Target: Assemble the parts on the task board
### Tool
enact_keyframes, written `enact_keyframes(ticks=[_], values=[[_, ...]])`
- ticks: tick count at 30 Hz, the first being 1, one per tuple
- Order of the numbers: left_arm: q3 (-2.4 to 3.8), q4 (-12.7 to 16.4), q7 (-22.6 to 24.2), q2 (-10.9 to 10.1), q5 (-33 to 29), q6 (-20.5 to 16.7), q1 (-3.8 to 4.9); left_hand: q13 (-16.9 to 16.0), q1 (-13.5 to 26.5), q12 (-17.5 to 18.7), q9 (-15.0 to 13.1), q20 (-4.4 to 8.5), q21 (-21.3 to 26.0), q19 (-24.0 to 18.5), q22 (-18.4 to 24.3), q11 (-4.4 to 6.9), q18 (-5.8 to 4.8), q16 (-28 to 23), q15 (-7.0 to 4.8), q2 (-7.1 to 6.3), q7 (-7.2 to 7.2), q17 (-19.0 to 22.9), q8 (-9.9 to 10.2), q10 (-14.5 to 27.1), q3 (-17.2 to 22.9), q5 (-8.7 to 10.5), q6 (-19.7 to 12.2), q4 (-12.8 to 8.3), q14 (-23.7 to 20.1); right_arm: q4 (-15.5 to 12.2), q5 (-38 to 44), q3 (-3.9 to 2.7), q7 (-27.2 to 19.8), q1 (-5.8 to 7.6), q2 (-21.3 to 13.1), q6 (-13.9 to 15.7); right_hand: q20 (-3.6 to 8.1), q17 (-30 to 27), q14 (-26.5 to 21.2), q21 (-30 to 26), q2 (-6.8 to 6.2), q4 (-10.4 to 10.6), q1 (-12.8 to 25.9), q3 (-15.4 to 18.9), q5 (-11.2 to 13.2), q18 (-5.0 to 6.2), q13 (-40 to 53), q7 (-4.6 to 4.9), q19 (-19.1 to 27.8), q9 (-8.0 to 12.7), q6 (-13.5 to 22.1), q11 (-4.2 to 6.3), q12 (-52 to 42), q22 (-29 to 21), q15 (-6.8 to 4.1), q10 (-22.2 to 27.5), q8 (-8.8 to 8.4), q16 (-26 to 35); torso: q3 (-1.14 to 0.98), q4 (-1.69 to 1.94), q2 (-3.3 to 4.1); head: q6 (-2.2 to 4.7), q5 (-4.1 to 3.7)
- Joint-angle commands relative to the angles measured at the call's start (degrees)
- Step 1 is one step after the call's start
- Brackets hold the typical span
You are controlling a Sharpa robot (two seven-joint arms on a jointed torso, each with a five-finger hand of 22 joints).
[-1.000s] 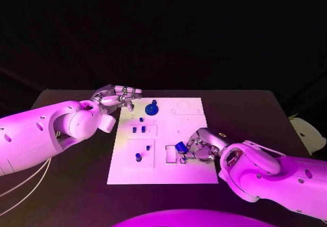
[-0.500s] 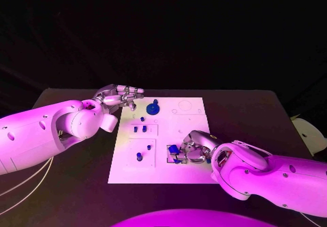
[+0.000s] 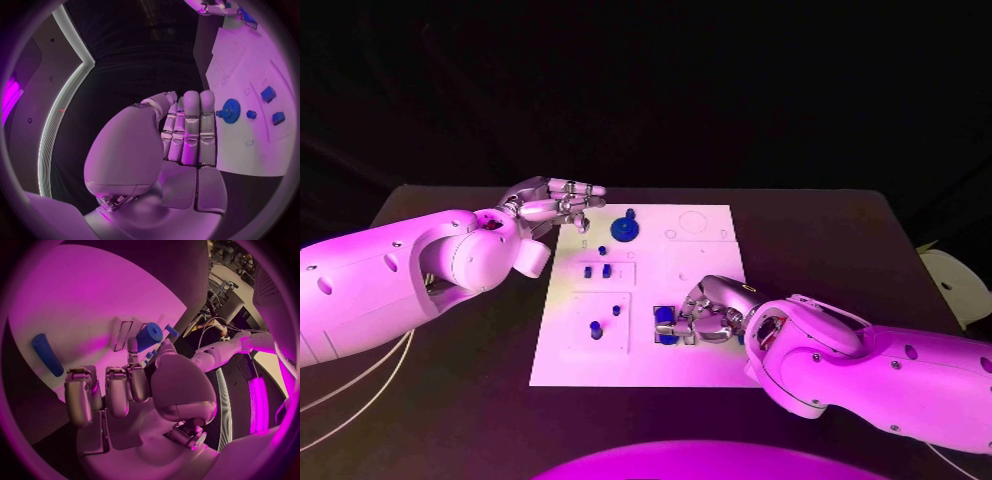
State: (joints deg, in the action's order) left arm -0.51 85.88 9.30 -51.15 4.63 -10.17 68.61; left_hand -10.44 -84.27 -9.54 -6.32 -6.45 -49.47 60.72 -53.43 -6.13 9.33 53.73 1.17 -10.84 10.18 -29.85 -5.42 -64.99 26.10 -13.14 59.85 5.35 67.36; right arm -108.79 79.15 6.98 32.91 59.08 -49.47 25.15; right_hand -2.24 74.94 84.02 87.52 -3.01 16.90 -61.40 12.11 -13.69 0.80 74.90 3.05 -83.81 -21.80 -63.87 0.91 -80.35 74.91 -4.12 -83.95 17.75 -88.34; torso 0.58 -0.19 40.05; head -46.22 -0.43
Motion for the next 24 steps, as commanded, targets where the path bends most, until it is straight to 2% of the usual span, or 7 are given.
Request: enact_keyframes(ticks=[1,4,8,13,18,21,24], values=[[0.04,0.2,0.2,0.1,0.0,0.9,0.06,-0.1,0.3,-0.4,0.0,-0.19,0.3,0.2,0.0,-0.08,0.62,0.3,0.37,0.26,0.24,0.0,-0.2,0.4,-0.3,0.12,-0.3,0.0,-0.1,0.1,1.2,0.00,0.2,-0.05,0.1,0.1,0.28,11.4,5.2,-0.3,-1.21,0.0,1.9,-0.3,3.1,-0.17,4.7,0.04,-5.0,-0.3,0.5,0.13,0.4,14.3,-0.32,-0.2,0.00,-0.1,0.02,-0.01,-0.02,0.04,0.01],[0.04,0.2,0.2,0.0,0.0,0.9,0.06,-0.1,0.3,-0.4,0.0,-0.19,0.3,0.2,0.0,-0.08,0.62,0.3,0.37,0.26,0.24,0.0,-0.2,0.4,-0.3,0.12,-0.3,0.0,-0.1,0.1,1.8,0.00,0.1,-0.05,0.1,0.6,0.18,11.2,5.1,-0.7,-3.40,0.1,4.6,-1.5,6.3,-0.09,4.3,0.17,-4.8,-0.8,0.9,-0.04,1.0,14.2,-0.22,0.1,-0.10,0.0,0.01,0.00,-0.02,0.05,-0.01],[0.04,0.2,0.2,0.0,0.0,0.9,0.06,-0.1,0.3,-0.4,0.0,-0.19,0.3,0.2,0.0,-0.08,0.62,0.3,0.37,0.26,0.24,0.0,-0.2,0.4,-0.3,0.12,-0.3,0.0,-0.1,-0.4,2.4,0.00,-0.2,-0.06,0.0,0.9,0.14,11.2,5.1,-0.8,-3.69,0.1,5.0,-2.0,6.4,-0.07,4.4,0.22,-4.8,-0.9,1.1,-0.08,1.0,14.1,-0.18,0.1,-0.13,0.0,0.00,0.02,-0.02,0.06,-0.07],[0.04,0.2,0.2,-0.1,0.0,0.9,0.06,-0.1,0.3,-0.4,0.1,-0.20,0.4,0.2,0.1,-0.08,0.62,0.3,0.38,0.28,0.25,0.1,-0.2,0.4,-0.3,0.12,-0.3,0.0,-0.1,-1.5,3.1,0.00,-0.6,-0.10,-0.6,1.1,0.10,11.5,5.2,-0.5,-2.52,0.0,4.1,-3.4,2.9,-0.13,4.7,0.16,-4.9,-1.4,1.0,-0.03,0.8,14.2,-0.19,-0.1,0.01,-0.1,-0.02,0.00,0.00,0.06,-0.07],[0.04,0.2,0.1,-0.2,0.0,1.0,0.06,-0.1,0.3,-0.4,0.1,-0.20,0.4,0.2,0.1,-0.08,0.62,0.3,0.38,0.28,0.25,0.1,-0.2,0.4,-0.3,0.12,-0.3,0.0,-0.1,-2.6,4.3,0.00,-0.6,-0.19,-1.4,0.9,0.25,11.7,5.2,-0.1,-0.41,-0.5,-0.3,-4.7,-2.2,-0.22,5.1,-0.12,-5.1,-2.1,0.7,0.19,0.6,14.3,-0.37,-0.4,0.30,-0.2,-0.02,-0.04,-0.01,0.04,-0.03],[0.04,0.2,0.1,-0.2,0.0,1.0,0.06,-0.1,0.3,-0.4,0.1,-0.20,0.4,0.2,0.1,-0.08,0.62,0.3,0.38,0.28,0.25,0.1,-0.2,0.4,-0.3,0.12,-0.3,0.0,-0.1,-3.0,4.8,0.00,-0.5,-0.21,-1.8,0.4,0.40,11.8,5.3,0.1,-0.04,-1.1,-3.6,-5.0,-5.0,-0.27,5.7,-0.44,-5.2,-2.6,0.2,0.47,0.1,14.4,-0.59,-0.7,0.79,-0.2,0.00,-0.06,-0.05,-0.01,0.01],[0.04,0.2,0.0,-0.2,0.0,1.0,0.06,-0.1,0.3,-0.4,0.1,-0.20,0.4,0.2,0.1,-0.08,0.62,0.3,0.38,0.28,0.25,0.1,-0.2,0.4,-0.3,0.12,-0.3,0.0,-0.1,-3.2,5.1,0.00,-0.5,-0.23,-1.9,-0.2,0.54,11.9,5.3,0.4,0.08,-1.6,-5.7,-5.1,-5.8,-0.32,6.1,-0.67,-5.3,-3.0,-0.2,0.68,-0.2,14.5,-0.75,-0.9,1.20,-0.3,0.00,-0.03,-0.04,-0.01,0.01]])
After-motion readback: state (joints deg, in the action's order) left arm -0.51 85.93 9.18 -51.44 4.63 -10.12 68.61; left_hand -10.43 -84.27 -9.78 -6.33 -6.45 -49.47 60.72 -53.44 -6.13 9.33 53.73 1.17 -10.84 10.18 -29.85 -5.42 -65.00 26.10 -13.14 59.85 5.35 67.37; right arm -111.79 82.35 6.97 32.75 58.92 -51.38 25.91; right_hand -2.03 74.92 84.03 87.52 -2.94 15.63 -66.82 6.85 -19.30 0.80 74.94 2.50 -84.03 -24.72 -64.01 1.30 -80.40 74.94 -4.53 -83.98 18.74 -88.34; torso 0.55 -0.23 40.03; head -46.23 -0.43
